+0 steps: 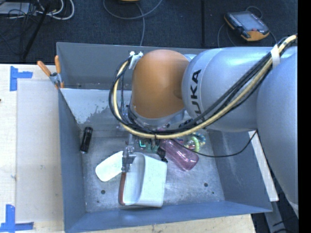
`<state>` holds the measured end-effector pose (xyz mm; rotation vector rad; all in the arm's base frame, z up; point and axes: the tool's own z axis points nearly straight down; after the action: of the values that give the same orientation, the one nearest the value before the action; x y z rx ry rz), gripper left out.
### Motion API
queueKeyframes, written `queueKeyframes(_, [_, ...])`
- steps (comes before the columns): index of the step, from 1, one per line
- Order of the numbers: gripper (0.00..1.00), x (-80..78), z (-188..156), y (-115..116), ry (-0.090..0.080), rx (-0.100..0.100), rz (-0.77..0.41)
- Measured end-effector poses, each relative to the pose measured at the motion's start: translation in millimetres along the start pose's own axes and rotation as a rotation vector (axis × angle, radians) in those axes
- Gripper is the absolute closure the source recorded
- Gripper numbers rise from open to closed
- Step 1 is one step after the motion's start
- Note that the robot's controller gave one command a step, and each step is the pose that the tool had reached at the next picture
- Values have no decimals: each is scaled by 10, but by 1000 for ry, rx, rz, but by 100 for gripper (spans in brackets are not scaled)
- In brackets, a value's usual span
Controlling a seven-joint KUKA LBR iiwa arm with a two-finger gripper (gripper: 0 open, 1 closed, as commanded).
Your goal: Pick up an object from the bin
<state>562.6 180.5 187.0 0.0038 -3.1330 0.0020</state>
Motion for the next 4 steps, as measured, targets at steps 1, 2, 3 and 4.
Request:
queueKeyframes(1, [0,-18,-42,-7,-7,-1,4])
queueKeyframes(2, [0,-46,202,6,-13,-2,-76])
queueKeyframes(3, [0,-24,661,-192,-9,0,-311])
queueKeyframes(4, [0,31,1055,-118,-9,2,-547])
